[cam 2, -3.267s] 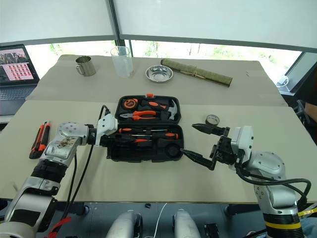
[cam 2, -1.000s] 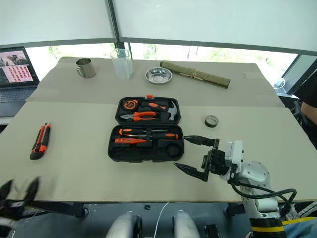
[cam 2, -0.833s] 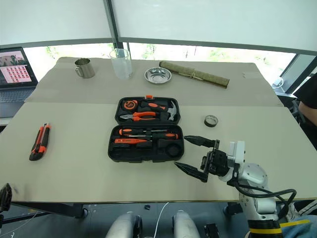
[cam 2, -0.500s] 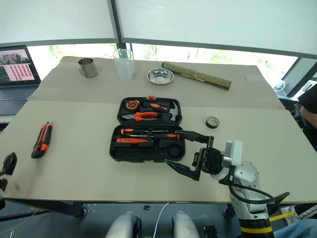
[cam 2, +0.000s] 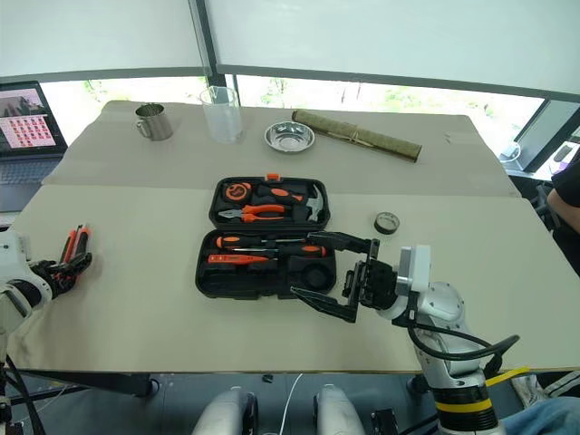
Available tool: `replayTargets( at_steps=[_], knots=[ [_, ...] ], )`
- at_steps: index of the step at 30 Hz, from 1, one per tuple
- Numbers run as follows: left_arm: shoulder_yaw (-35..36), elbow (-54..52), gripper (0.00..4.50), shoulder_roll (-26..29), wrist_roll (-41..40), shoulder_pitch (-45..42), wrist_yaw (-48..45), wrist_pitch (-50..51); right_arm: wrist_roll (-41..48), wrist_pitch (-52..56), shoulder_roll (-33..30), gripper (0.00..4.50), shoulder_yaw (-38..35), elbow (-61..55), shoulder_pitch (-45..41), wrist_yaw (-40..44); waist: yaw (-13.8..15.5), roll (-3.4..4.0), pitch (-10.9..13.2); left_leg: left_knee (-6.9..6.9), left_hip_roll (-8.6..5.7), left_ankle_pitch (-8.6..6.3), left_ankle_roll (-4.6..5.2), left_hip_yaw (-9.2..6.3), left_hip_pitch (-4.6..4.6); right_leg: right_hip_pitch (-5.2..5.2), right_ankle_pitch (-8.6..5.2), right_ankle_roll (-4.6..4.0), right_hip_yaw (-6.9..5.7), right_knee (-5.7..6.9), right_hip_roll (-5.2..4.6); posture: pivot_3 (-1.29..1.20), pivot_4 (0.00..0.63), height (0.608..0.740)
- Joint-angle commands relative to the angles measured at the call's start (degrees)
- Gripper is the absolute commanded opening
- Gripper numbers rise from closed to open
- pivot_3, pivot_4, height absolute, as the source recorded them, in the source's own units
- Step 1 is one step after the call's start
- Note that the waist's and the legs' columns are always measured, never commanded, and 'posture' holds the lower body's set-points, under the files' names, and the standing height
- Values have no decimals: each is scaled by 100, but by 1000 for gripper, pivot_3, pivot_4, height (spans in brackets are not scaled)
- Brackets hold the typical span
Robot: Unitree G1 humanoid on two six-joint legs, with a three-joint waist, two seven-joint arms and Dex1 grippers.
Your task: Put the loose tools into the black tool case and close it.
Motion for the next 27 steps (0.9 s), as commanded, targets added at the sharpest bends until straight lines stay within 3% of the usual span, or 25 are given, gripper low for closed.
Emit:
replayTargets(
  at_steps=[1,2,3,7,10,15,19,23,27],
  knots=[
    [-56,-20,2381,55,104,-35,-217,44,53,66,-88,4500,-112,-176,-127,-105,10,0,0,0,0,0,0,0,1,2,0,0,0,0,-3,0,150,740],
    [-55,-70,1922,85,151,0,-382,-199,61,95,-130,4500,-154,-208,-133,-140,14,0,0,0,-1,0,0,0,0,2,0,1,-1,0,-6,0,150,740],
    [-50,-106,1792,113,207,27,-558,-497,70,123,-179,4500,-194,-237,-129,-167,16,0,0,0,-2,0,0,0,0,2,0,1,-1,0,-10,0,150,740],
    [-186,-437,1780,270,236,115,-2162,-2064,179,283,-518,4500,-426,-453,86,-186,38,-3,-1,0,-2,1,-2,-1,-19,-9,0,1,-9,-6,-15,0,150,740],
    [-820,-827,1780,418,221,91,-3909,-3068,111,258,-1033,4500,-747,-448,421,118,87,-4,-1,0,-3,1,-2,-1,-37,-23,0,-1,-13,-9,-18,0,150,740],
    [-2070,-1342,1780,470,205,-487,-5579,-3016,-65,155,-1879,4500,-1320,156,592,564,124,4,0,1,-18,1,2,15,-28,-8,-1,0,-7,-17,-28,0,150,740],
    [-3093,-1532,1780,223,667,-1232,-5950,-2875,7,343,-2176,4500,-1531,306,717,675,113,3,1,4,-19,2,3,4,-30,-6,-3,5,-2,-17,0,0,150,740],
    [-3994,-1086,1780,-108,1611,-1898,-6019,-3330,148,581,-2059,4500,-1531,-50,922,435,88,5,0,7,-7,2,3,-7,-32,-5,-4,4,13,-16,31,0,150,740],
    [-4388,-684,1780,-411,1950,-2301,-6141,-3501,186,688,-1935,4500,-1506,-284,1084,293,48,5,0,8,1,2,4,-10,-31,-4,-3,4,22,-16,44,0,150,740]
  ],
)
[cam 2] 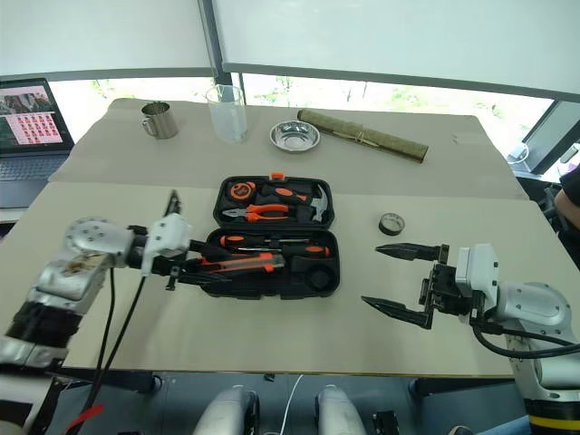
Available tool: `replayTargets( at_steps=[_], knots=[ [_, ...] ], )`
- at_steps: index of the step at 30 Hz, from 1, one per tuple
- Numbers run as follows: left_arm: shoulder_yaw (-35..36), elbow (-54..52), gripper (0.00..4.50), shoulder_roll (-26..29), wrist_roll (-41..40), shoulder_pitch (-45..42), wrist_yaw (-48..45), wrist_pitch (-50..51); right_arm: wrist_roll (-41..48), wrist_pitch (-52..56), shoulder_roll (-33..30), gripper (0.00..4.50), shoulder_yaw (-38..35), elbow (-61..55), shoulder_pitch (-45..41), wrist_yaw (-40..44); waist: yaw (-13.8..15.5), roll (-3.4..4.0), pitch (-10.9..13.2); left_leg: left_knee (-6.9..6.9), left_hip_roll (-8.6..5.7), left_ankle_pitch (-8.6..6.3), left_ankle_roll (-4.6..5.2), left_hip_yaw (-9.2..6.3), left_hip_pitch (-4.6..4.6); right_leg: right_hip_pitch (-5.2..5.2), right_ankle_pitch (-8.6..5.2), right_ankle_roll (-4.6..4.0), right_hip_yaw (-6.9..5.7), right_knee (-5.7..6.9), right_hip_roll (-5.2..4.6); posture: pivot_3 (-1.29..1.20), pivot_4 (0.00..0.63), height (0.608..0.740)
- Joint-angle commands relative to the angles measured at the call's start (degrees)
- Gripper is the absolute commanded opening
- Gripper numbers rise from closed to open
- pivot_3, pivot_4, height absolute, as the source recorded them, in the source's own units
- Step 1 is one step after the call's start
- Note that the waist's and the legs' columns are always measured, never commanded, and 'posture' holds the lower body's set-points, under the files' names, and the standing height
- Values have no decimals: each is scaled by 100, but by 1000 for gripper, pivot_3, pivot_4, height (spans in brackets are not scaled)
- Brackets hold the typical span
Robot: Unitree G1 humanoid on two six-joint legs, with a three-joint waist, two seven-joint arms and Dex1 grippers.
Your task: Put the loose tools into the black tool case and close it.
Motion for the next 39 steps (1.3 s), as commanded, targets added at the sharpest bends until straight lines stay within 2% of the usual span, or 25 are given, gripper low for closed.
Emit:
replayTargets(
  at_steps=[1,8,12,16,18,22,28,29,32,33,34,35,39],
  knots=[
    [-294,250,1780,-210,302,-340,-166,-199,139,60,97,4500,-95,-334,90,-157,-8,0,0,3,1,0,0,-2,-1,0,0,0,0,0,1,0,150,740],
    [-522,522,1780,-630,608,-555,-19,-67,136,-28,277,4500,-163,-524,418,-215,16,1,0,15,1,-1,1,-5,-7,2,-1,1,-2,1,0,0,150,740],
    [-634,653,1780,-646,849,-621,-25,-8,154,-44,304,4500,-207,-580,521,-204,60,2,0,26,1,-2,3,-8,-5,10,-1,2,-5,1,0,0,150,740],
    [-677,463,1780,-540,802,-589,-210,555,154,-59,326,4500,-242,-597,548,-215,62,3,-1,40,2,-3,5,-8,-2,18,-1,4,-4,6,1,0,150,740],
    [-586,382,2779,-530,698,-528,-212,683,144,-74,342,4500,-247,-586,545,-224,60,5,-2,42,4,-3,5,-9,0,19,-1,4,-4,8,2,0,150,740],
    [-137,350,4095,-702,220,-469,-222,368,96,-106,399,4500,-212,-523,483,-250,30,7,-3,40,7,-5,8,-10,-1,16,-1,4,-4,8,6,0,150,740],
    [666,674,4095,-1037,-582,-697,-293,-78,35,-159,510,4500,-119,-387,360,-261,35,7,-1,48,6,-5,9,-13,-9,14,-1,4,-5,9,5,0,150,740],
    [703,703,3567,-1029,-634,-704,-360,-108,30,-163,535,4500,-103,-358,325,-264,34,7,-1,48,6,-5,9,-14,-9,14,-1,4,-5,9,5,0,150,740],
    [591,845,2772,-962,-417,-595,-479,-554,6,-181,587,4500,-48,-272,226,-266,30,8,-2,47,6,-5,9,-13,-7,15,-1,4,-5,9,6,0,150,740],
    [533,909,2316,-952,-321,-545,-497,-683,-9,-188,610,4500,-18,-250,190,-270,29,9,-2,46,6,-6,9,-12,-6,15,-1,4,-5,9,6,0,150,740],
    [492,999,2102,-957,-224,-520,-455,-788,-24,-196,631,4500,10,-240,163,-272,27,9,-1,46,5,-5,9,-12,-5,15,-1,4,-4,9,6,0,150,740],
    [461,1093,1657,-971,-164,-510,-431,-862,-36,-201,650,4500,32,-233,142,-273,27,9,-1,46,5,-5,9,-12,-5,15,-1,3,-4,9,6,0,150,740],
    [230,1385,331,-1050,130,-279,-360,-1180,-71,-214,723,4500,107,-233,80,-286,30,9,-1,47,6,-5,9,-14,-7,15,-1,3,-6,9,7,0,150,740]
  ],
)
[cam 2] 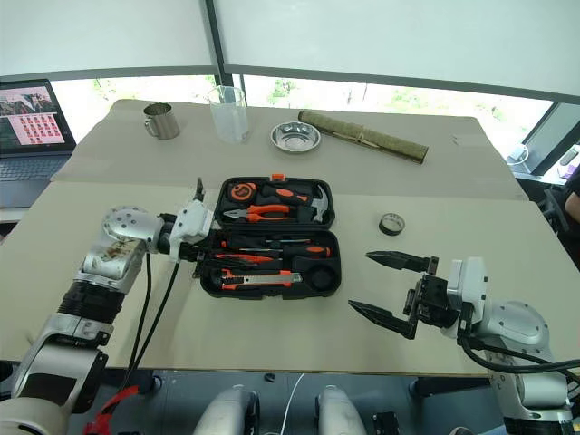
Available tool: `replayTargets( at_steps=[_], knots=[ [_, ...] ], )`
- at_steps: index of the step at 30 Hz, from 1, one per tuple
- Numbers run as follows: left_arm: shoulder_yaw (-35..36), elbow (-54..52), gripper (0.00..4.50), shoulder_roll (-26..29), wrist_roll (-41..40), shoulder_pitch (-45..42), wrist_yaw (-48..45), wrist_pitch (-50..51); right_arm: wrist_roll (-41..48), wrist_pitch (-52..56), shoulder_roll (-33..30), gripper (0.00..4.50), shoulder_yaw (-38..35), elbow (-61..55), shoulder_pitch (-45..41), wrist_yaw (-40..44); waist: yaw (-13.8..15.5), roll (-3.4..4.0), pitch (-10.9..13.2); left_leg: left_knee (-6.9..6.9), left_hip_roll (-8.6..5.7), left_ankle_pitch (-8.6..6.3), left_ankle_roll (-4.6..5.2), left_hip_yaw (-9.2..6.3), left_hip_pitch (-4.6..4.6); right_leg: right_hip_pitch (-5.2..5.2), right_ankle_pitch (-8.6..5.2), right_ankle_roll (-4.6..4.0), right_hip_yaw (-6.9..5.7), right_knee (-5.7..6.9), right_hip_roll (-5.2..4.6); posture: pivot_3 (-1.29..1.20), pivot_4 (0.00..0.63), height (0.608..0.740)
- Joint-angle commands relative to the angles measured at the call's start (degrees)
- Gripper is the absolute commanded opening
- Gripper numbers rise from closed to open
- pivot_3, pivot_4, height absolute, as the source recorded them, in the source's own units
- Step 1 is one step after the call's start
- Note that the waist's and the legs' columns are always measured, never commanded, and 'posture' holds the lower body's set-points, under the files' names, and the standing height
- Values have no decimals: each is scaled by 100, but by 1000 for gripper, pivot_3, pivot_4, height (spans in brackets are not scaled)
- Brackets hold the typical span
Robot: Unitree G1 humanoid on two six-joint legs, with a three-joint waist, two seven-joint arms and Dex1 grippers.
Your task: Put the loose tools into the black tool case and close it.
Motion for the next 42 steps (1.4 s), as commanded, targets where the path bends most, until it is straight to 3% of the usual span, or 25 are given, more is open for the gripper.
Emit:
replayTargets(
  at_steps=[1,8,16,19,22,26,31,35,37,42],
  knots=[
    [-157,130,68,-133,288,160,241,-301,-22,-155,51,4500,21,-54,-76,-5,0,0,0,0,0,0,0,1,0,0,0,0,1,0,-1,0,150,740],
    [-448,148,25,-305,747,263,660,-188,-2,-105,61,4500,63,-161,-86,-53,74,7,-5,8,-2,1,-1,-3,8,15,2,3,1,0,-1,0,150,740],
    [-685,-111,25,-495,756,411,992,1572,-3,-41,96,4500,87,-351,0,-233,87,36,-22,12,-9,1,-2,-15,38,58,-1,11,0,-3,-1,0,150,740],
    [-749,-1,25,-410,971,495,1110,1448,12,-18,63,4500,46,-376,33,-269,83,45,-30,11,-11,1,-2,-16,55,78,-6,18,1,-8,-2,0,150,740],
    [-168,-91,25,-668,388,605,1193,526,-26,-55,-7,4500,-145,-343,120,-346,77,67,-45,10,-11,1,-2,-17,66,90,-6,17,2,-9,-3,0,150,740],
    [654,-661,1149,-811,-262,832,1510,115,-1,-70,-83,4500,-661,-95,388,-538,64,62,-41,11,-8,1,-2,-17,42,67,-2,10,3,-9,-3,0,150,740],
    [1746,-1567,3084,-215,-1888,1257,884,1002,-268,-423,-23,4500,-1511,944,954,-709,33,61,-41,5,-5,1,-2,-17,3,16,0,7,6,-1,3,0,150,740],
    [2467,-1669,4428,305,-2258,1892,715,1017,-670,-766,139,4500,-1712,1543,1190,-1082,-56,77,-48,-8,-2,0,-1,-13,12,13,-5,1,8,-1,2,0,150,740],
    [2691,-1722,4428,477,-2385,2217,656,1109,-1012,-792,86,4500,-1654,1716,1197,-1354,-91,85,-50,-11,-1,0,-1,-9,20,18,-7,-1,10,-1,2,0,150,740],
    [2752,-2032,4428,531,-2695,2322,647,1360,-1411,1273,-758,4500,-780,1390,22,-2046,-129,84,-44,1,3,6,-7,3,18,11,-6,1,20,-1,0,0,150,740]
  ],
)
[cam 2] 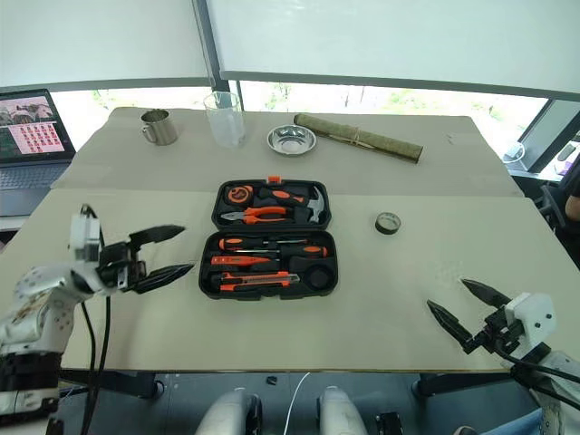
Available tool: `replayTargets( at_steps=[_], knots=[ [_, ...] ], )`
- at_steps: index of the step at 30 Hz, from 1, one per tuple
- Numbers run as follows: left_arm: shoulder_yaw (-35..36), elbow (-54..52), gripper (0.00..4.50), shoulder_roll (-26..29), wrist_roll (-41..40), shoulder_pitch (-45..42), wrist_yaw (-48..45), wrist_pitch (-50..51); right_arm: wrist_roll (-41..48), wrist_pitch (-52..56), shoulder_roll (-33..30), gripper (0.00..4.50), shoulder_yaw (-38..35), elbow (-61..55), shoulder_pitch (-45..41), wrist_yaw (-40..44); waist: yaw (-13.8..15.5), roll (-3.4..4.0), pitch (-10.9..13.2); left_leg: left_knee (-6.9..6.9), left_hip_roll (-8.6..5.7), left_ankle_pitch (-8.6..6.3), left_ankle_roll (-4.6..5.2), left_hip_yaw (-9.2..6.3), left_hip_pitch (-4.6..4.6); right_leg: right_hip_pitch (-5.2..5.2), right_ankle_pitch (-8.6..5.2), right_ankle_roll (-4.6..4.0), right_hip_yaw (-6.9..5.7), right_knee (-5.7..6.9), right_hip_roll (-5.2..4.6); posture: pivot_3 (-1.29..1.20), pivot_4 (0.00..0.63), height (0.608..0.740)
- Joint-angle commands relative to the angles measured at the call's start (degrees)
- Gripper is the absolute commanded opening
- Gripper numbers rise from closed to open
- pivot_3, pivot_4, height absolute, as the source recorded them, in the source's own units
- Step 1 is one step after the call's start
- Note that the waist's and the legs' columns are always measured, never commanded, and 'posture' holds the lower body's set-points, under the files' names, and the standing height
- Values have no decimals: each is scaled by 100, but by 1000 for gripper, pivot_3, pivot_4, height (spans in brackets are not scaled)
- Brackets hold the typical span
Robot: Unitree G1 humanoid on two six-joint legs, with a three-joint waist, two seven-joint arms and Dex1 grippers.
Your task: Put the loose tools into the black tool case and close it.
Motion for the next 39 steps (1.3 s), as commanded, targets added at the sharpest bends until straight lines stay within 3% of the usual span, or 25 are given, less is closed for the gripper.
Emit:
replayTargets(
  at_steps=[1,6,11,14,19,25,27,30,33,37,39],
  knots=[
    [-8,-472,4428,75,-305,-174,-9,302,-500,1296,-780,4500,713,-262,-1106,-327,-27,2,2,1,-1,4,4,4,1,-1,2,5,4,0,-1,0,150,740],
    [-487,-785,4428,92,-380,-244,41,1023,-1087,2345,-1320,4500,2210,780,-3118,368,-6,3,2,-9,1,9,11,0,3,-4,5,-11,2,0,11,0,150,740],
    [-800,-793,4428,-12,-147,-471,20,931,-2155,1628,-986,4500,3337,2618,-4878,551,26,-1,11,-14,-5,6,14,-2,-31,-32,5,-11,-2,-4,7,0,150,740],
    [-887,-803,4500,-57,-95,-492,30,850,-2554,1010,-656,3776,3682,3594,-5556,566,34,-2,11,-15,-6,5,15,-6,-51,-47,3,-8,-7,-6,7,0,150,740],
    [-899,-924,4500,-47,-63,-368,2,800,-2953,244,-242,2061,3916,4795,-6284,630,10,-1,11,-11,-7,5,14,1,-104,-111,6,-9,0,7,4,0,150,740],
    [-862,-1007,4500,-10,-57,-280,-33,761,-3213,-237,49,83,3947,5717,-6685,629,12,-1,11,-11,-5,5,14,0,-105,-111,7,-10,-4,9,3,0,150,740],
    [-842,-1028,4500,-3,-42,-264,-64,680,-3162,-396,38,83,3851,5748,-6744,702,13,-1,11,-10,-5,6,14,0,-105,-110,7,-10,-5,9,3,0,150,740],
    [-791,-1018,4500,73,11,-123,-234,452,-2211,292,20,83,3382,4642,-6676,1884,8,2,13,-11,-5,6,14,1,-105,-111,7,-10,-3,9,3,0,150,740],
    [-710,-969,4500,171,93,79,-282,263,-1380,1434,-234,83,3456,2549,-6129,3013,-16,15,20,-13,-1,5,14,-1,-106,-115,8,-11,-3,16,5,0,150,740],
    [-640,-921,4500,299,265,492,-392,-68,-487,3424,-472,83,3680,-158,-5323,3041,27,16,20,-12,4,4,16,-12,-100,-117,6,-14,-14,36,6,0,150,740],
    [-634,-964,4500,305,272,618,-373,-142,-376,3891,-447,83,3752,-835,-5023,2756,31,15,20,-12,6,3,16,-16,-97,-116,2,-19,-18,40,5,0,150,740]
  ],
)
